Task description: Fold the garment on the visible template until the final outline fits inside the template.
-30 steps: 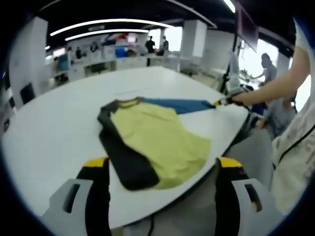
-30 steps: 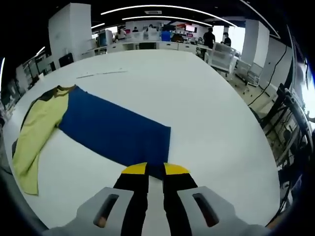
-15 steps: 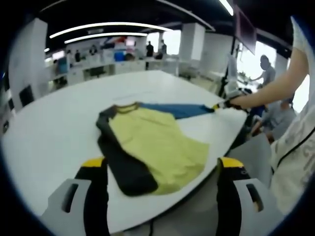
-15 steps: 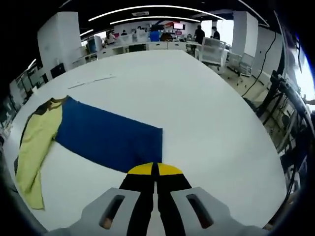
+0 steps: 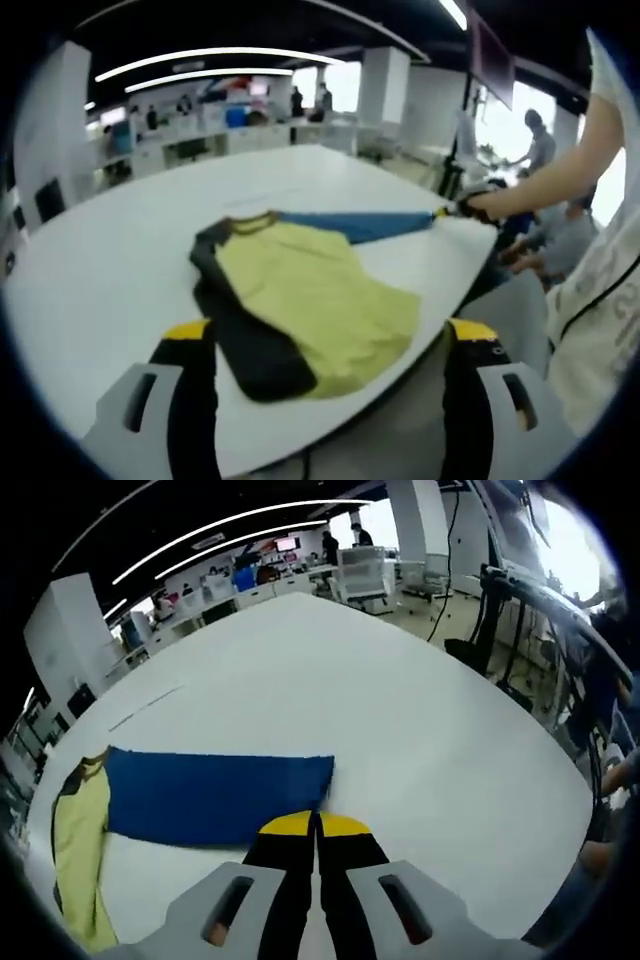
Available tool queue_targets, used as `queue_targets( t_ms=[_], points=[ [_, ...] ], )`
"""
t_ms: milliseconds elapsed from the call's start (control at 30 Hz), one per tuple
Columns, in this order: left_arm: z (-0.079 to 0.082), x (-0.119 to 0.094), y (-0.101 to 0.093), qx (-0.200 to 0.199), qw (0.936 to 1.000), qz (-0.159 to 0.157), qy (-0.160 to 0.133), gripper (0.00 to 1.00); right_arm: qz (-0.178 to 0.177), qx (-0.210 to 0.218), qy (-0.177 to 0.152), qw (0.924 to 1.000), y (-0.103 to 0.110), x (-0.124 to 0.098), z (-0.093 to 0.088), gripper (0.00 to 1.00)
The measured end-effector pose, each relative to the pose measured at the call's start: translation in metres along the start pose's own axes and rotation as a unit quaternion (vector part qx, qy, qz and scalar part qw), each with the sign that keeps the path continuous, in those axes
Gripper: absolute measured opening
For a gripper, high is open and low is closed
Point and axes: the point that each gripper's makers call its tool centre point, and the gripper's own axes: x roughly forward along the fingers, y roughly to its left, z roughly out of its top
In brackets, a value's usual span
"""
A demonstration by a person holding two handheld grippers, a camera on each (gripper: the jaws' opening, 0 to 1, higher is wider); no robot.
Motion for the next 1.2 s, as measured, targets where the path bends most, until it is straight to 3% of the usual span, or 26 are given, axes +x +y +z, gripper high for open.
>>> queue_targets(
  t_ms=[367, 733, 900, 1033, 1133, 1200],
  points=[
    [0.005, 0.003, -0.001, 0.004, 1.0000, -0.003, -0.004, 0.92, -0.007, -0.007, -0.014, 0.9999, 0.001, -0.011, -0.009, 0.01],
    [0.007, 0.005, -0.006, 0.008, 0.9999, -0.011, -0.009, 0.92, 0.053, -0.030, -0.061, 0.9962, 0.039, -0.041, -0.003, 0.02],
    [0.005, 0.005, -0.007, 0.008, 0.9998, -0.012, -0.009, 0.91, 0.094, -0.031, -0.082, 0.9917, 0.064, -0.056, -0.001, 0.12],
    [0.000, 0.005, -0.007, 0.009, 0.9999, -0.012, -0.005, 0.91, 0.171, -0.056, -0.105, 0.9780, 0.102, -0.071, 0.001, 0.28],
    [-0.001, 0.005, -0.008, 0.008, 0.9999, -0.014, -0.006, 0.91, 0.193, -0.086, -0.106, 0.9716, 0.121, -0.079, -0.001, 0.36],
    [-0.001, 0.004, -0.008, 0.009, 0.9998, -0.014, -0.006, 0.91, 0.203, -0.079, -0.110, 0.9698, 0.131, -0.085, 0.001, 0.39]
  ],
)
